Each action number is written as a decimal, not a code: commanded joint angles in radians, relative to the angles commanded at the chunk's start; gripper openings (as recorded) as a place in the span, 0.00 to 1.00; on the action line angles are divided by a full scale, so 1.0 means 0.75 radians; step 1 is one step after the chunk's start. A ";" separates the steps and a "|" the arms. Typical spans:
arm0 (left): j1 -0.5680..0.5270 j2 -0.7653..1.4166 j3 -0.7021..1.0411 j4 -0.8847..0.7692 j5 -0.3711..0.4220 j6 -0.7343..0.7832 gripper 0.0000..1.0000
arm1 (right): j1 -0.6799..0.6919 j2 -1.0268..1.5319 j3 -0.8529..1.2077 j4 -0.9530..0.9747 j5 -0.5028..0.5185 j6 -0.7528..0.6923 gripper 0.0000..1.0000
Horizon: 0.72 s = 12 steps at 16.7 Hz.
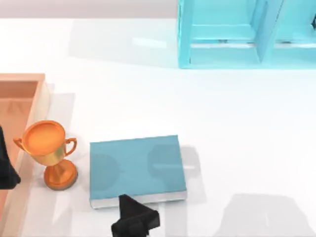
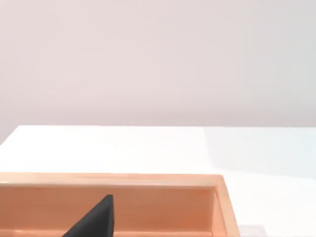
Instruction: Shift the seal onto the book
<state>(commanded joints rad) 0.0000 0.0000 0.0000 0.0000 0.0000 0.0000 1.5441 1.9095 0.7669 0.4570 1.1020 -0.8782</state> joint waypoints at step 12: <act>0.000 0.000 0.000 0.000 0.000 0.000 1.00 | -0.026 -0.184 -0.046 -0.115 -0.020 0.187 1.00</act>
<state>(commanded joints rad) 0.0000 0.0000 0.0000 0.0000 0.0000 0.0000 1.5243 1.7713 0.7322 0.3705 1.0872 -0.7380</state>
